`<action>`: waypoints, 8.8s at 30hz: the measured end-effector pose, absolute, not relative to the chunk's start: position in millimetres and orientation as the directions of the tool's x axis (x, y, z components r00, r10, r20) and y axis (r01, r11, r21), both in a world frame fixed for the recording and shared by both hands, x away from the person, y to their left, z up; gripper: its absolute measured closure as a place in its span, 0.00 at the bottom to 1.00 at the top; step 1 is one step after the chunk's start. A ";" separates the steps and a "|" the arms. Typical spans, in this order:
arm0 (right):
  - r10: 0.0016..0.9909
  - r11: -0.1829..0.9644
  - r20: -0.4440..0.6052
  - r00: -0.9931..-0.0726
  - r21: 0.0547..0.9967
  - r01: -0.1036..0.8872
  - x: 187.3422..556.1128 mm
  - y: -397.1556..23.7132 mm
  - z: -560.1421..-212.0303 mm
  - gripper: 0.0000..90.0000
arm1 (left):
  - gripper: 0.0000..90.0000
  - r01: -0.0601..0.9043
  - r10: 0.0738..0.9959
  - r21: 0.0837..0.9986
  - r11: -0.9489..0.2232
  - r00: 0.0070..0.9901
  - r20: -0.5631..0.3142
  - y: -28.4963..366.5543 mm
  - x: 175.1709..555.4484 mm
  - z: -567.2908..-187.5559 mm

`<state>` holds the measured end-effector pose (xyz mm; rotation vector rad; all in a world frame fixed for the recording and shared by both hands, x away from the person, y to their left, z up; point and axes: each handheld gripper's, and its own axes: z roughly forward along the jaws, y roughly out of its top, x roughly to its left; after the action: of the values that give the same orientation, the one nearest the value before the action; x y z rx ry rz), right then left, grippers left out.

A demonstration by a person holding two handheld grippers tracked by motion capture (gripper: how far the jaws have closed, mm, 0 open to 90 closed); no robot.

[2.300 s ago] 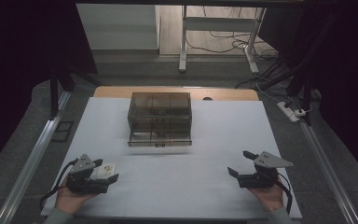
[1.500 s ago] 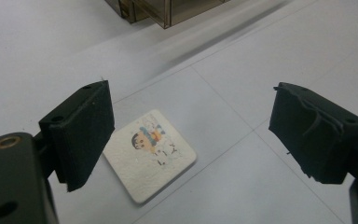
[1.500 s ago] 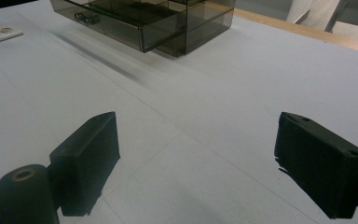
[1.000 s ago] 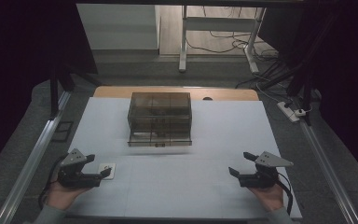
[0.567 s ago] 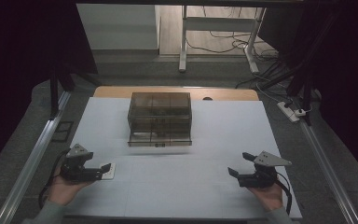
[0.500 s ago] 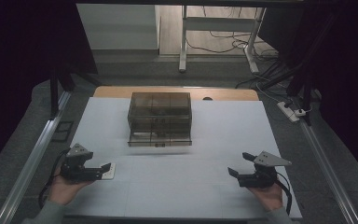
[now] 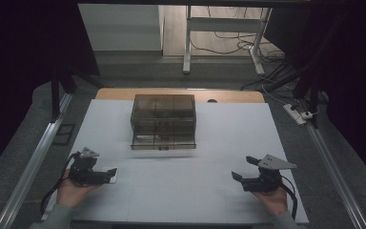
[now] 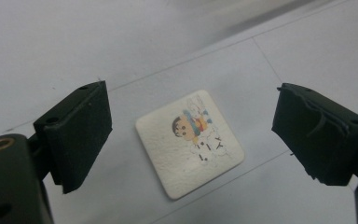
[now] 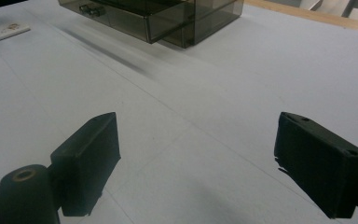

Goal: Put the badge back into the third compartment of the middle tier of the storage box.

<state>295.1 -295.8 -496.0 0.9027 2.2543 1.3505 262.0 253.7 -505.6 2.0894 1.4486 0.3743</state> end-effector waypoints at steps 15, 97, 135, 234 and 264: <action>0.661 0.348 0.011 -0.750 0.881 0.320 297.9 -290.8 -494.9 0.15 | 0.10 0.819 0.945 0.516 -0.251 0.324 -0.054 242.9 272.2 -521.1; 0.693 0.371 -0.014 -0.721 0.864 0.339 294.8 -298.2 -497.3 0.16 | 0.37 0.711 0.862 0.680 -0.177 0.445 -0.241 279.2 269.2 -510.7; 0.691 0.377 -0.015 -0.723 0.861 0.343 296.3 -297.6 -499.0 0.16 | 0.37 0.561 0.799 0.812 -0.161 0.557 -0.227 254.2 262.3 -477.9; 0.685 0.395 -0.021 -0.728 0.851 0.347 298.6 -294.7 -502.0 0.17 | 0.36 0.496 0.658 0.826 -0.267 0.720 -0.220 146.6 332.6 -454.1; 0.693 0.391 -0.023 -0.721 0.852 0.348 298.0 -295.9 -501.5 0.17 | 0.36 0.490 0.621 0.815 -0.311 0.753 -0.216 124.4 344.3 -455.2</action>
<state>298.0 -295.9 -501.5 0.9007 2.2787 1.2606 344.3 124.4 -455.2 1.9721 0.8416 0.1690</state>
